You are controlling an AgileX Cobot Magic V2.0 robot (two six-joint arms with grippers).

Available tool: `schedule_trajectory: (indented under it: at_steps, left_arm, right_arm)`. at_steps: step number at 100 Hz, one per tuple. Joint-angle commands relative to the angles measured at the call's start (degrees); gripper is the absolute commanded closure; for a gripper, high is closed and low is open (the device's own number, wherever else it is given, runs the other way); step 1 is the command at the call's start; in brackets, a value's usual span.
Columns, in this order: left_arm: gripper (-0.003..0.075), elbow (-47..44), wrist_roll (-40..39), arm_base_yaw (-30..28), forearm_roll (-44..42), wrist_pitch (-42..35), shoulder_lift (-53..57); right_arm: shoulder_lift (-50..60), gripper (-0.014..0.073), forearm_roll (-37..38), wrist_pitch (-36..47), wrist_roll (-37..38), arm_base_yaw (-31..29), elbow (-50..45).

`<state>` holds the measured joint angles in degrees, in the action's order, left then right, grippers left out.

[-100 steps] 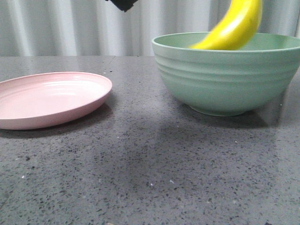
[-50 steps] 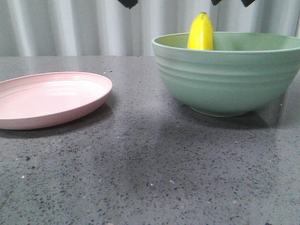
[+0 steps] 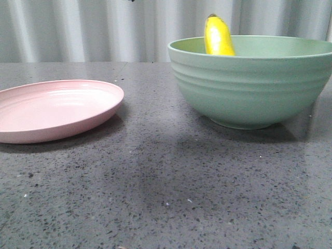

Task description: Transfer banana from pink plate to green bowl

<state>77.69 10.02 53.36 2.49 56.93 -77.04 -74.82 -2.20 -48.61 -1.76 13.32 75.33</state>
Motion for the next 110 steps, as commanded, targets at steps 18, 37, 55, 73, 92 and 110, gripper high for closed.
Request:
schedule_trajectory:
  at_steps: [18,37,55,73,92,110]
  left_arm:
    - [0.0741,-6.15,-0.84,-0.04,-0.23,-11.15,11.15]
    - [0.0741,-19.28,-0.84,-0.04,-0.74,-24.36,22.8]
    - [0.0741,-35.68,-0.84,-0.04,-0.48,-36.88,35.2]
    - [0.0741,-48.82,-0.84,-0.04,3.37,-43.77,47.43]
    - [0.0741,-58.4,-0.84,-0.04,4.49,-47.58,58.69]
    - [0.0741,-61.45,-0.84,-0.04,4.71,-47.24,65.63]
  right_arm:
    - [14.51,0.0662,0.64,9.27,-0.22,0.04,-10.04]
    - [26.95,0.0662,0.64,17.76,-0.22,0.04,-22.67]
    - [39.77,0.0662,0.64,24.96,-0.22,0.04,-34.15]
    - [52.39,0.0663,0.64,32.04,-0.22,0.04,-45.15]
    - [63.01,0.0662,1.06,32.9,-0.22,0.04,-52.74]
    - [69.77,0.0662,1.7,32.31,-0.22,0.04,-56.4]
